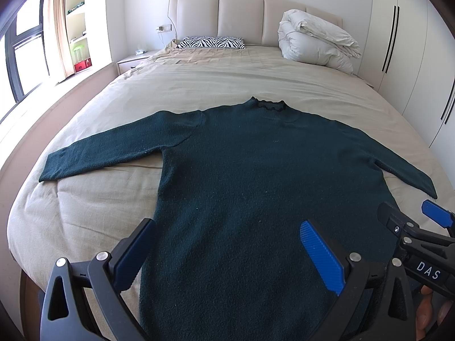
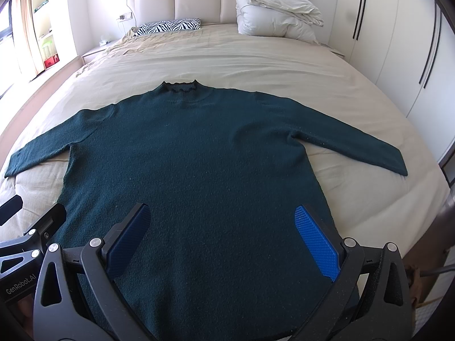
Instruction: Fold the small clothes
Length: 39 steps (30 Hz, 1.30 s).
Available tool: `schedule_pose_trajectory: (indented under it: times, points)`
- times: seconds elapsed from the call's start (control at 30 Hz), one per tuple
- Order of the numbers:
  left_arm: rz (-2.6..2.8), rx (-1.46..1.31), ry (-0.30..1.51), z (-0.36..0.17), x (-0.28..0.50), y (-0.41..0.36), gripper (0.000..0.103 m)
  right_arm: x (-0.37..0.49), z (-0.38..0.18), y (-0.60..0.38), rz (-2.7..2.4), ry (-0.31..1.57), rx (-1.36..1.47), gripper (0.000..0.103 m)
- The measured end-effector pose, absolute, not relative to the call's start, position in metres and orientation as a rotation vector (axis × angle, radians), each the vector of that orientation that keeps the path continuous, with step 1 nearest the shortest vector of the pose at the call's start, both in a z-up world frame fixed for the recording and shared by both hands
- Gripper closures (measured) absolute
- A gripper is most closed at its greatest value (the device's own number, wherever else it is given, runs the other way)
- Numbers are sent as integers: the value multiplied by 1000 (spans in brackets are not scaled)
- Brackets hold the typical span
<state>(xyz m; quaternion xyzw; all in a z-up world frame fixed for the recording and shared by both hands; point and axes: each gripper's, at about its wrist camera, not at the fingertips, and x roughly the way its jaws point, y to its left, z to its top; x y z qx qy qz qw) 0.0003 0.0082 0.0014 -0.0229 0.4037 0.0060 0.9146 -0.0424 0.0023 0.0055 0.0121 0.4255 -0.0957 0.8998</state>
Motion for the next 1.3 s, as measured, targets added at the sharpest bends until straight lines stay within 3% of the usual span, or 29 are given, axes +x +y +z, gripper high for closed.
schedule_pose_trajectory:
  times: [1.3]
  points:
    - [20, -55, 836, -5, -3, 8, 0, -44, 3, 4, -197, 884, 25, 0]
